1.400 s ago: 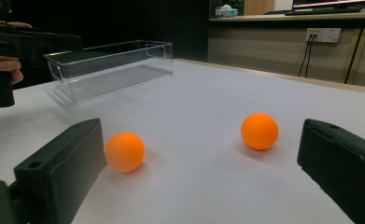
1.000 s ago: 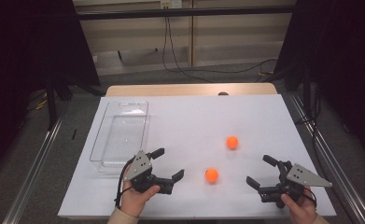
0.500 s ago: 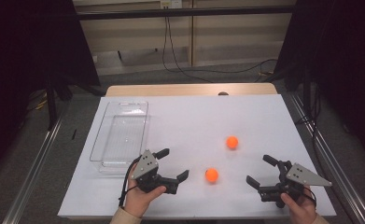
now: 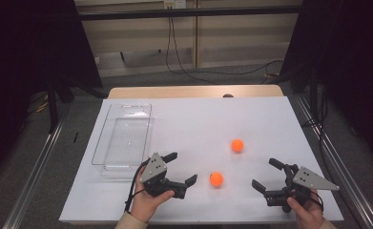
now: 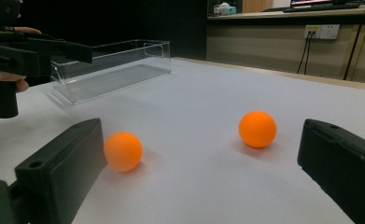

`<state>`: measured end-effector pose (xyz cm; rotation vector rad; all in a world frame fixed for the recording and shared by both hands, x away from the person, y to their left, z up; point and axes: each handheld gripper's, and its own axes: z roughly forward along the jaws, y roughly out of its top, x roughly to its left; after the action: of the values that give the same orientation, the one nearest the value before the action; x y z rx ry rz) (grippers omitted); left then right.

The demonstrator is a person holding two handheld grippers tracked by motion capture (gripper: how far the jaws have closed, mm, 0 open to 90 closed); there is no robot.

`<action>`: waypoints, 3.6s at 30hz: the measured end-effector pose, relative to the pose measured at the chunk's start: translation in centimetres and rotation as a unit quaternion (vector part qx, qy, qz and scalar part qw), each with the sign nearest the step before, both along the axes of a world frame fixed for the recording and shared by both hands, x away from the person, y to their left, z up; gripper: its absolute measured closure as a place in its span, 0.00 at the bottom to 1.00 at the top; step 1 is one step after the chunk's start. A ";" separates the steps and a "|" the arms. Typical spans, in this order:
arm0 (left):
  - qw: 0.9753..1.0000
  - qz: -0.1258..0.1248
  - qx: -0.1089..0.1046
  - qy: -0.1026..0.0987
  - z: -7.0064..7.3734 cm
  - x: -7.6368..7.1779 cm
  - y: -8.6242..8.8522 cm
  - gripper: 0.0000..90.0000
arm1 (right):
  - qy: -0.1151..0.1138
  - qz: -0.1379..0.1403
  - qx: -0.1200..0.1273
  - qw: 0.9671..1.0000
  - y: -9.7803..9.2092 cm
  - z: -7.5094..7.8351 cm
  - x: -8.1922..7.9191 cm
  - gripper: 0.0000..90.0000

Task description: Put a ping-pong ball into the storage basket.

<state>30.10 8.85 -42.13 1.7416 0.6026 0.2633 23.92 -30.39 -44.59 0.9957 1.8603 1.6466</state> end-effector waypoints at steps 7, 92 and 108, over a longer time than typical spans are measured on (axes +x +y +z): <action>1.000 -0.003 0.001 0.002 -0.1 0.1 -0.4 0.02 | -0.001 0.000 0.000 1.000 0.0 0.0 0.0 0.01; 0.998 -0.036 0.058 0.014 -1.6 0.5 -4.4 0.02 | -0.001 0.003 0.002 1.000 -0.1 0.0 0.1 0.01; 0.997 -0.039 0.070 0.018 -1.7 0.6 -4.8 0.02 | -0.003 0.007 -0.002 1.000 0.0 0.0 0.2 0.01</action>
<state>30.70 4.03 -43.81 1.9045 0.5529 0.2240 24.09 -30.41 -44.57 0.9785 1.8700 1.6504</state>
